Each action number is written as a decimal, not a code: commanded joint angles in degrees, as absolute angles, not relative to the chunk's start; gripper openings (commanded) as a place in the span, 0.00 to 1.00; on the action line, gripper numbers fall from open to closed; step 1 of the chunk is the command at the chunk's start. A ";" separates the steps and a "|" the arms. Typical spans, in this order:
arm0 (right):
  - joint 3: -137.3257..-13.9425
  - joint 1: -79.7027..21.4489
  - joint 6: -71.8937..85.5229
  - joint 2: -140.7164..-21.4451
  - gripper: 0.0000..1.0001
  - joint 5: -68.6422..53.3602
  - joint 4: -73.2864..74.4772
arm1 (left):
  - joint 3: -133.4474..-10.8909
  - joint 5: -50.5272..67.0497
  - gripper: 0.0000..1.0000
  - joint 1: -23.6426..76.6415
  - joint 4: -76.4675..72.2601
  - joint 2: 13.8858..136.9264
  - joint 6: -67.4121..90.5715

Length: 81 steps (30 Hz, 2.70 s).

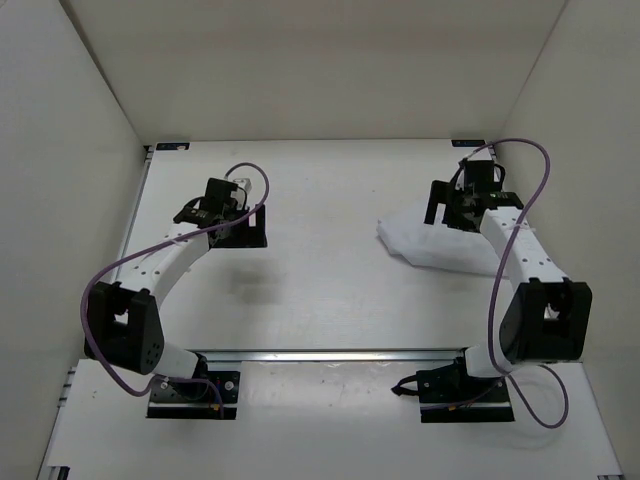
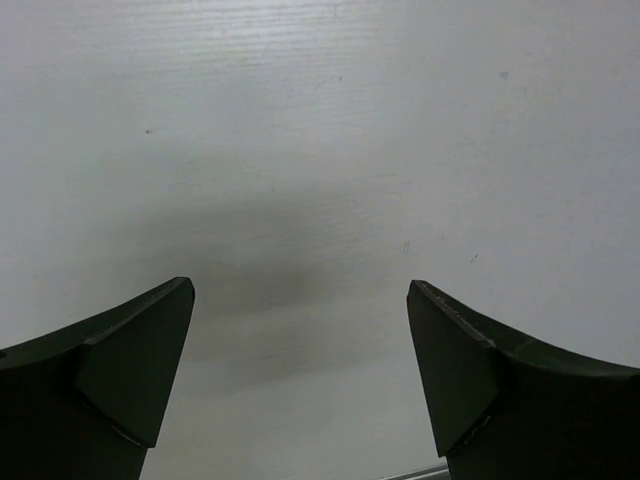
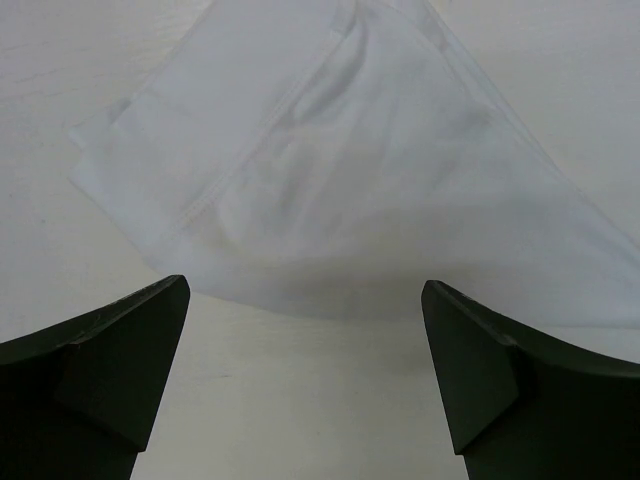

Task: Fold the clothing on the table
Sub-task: Grab the skirt from the pile, then move the skirt to the center of the board

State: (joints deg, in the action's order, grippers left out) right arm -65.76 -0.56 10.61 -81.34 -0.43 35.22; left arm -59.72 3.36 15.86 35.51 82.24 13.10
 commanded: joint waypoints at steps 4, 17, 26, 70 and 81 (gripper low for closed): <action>-76.45 -0.09 8.88 -91.48 0.99 -1.32 32.08 | -62.49 1.49 0.99 15.64 32.96 80.16 14.14; -98.60 -1.84 5.54 -117.94 0.99 1.50 35.68 | -60.73 0.09 0.99 13.98 32.43 78.49 13.62; -104.24 -3.34 3.17 -125.34 0.85 0.80 36.74 | -59.50 1.93 0.98 11.96 31.38 79.36 14.15; -85.68 -19.77 7.82 -84.58 0.00 -19.16 31.04 | -50.55 10.63 0.99 12.13 24.79 62.50 18.81; -39.22 -22.14 15.64 -67.33 0.00 -21.80 19.42 | -41.49 19.15 0.98 14.84 24.08 60.38 22.84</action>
